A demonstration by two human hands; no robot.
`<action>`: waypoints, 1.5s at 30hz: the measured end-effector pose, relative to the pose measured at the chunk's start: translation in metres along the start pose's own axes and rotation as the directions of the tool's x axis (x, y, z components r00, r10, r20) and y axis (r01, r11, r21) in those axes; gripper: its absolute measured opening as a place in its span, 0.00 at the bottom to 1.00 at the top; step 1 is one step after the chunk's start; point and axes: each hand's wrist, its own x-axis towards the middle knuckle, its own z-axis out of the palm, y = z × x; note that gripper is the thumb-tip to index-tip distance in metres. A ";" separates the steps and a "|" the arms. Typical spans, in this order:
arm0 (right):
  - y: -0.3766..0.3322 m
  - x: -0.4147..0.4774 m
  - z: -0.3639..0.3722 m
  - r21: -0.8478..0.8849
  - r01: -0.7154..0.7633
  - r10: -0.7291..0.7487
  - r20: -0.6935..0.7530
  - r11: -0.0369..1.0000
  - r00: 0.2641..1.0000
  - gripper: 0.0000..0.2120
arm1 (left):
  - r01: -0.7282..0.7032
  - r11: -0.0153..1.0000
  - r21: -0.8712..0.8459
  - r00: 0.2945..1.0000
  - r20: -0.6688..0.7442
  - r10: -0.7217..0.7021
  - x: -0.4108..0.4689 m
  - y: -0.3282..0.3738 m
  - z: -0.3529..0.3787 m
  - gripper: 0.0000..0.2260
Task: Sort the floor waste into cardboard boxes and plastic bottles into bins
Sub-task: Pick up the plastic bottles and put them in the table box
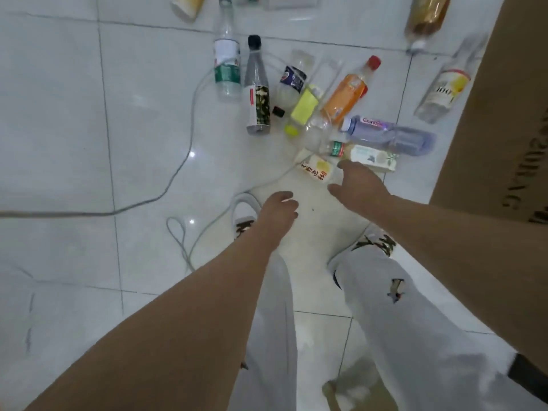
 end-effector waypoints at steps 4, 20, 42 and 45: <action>0.003 0.066 0.036 -0.107 0.027 -0.027 -0.001 0.994 1.000 0.19 | 0.013 0.998 -0.060 1.000 0.000 -0.013 0.066 0.001 0.017 0.16; 0.067 0.047 0.108 0.202 -0.201 0.168 0.172 0.958 0.971 0.32 | -0.047 0.996 0.073 0.999 0.002 0.047 0.079 -0.022 0.010 0.15; -0.114 -0.485 -0.449 0.632 0.618 -0.097 -0.658 0.467 0.747 0.26 | -0.714 0.665 -0.218 0.696 -0.123 0.707 -0.586 0.324 0.022 0.15; -0.105 -0.539 -0.488 0.573 0.688 -0.055 -0.749 0.445 0.660 0.30 | -0.784 0.584 -0.211 0.604 -0.039 0.796 -0.642 0.358 0.045 0.15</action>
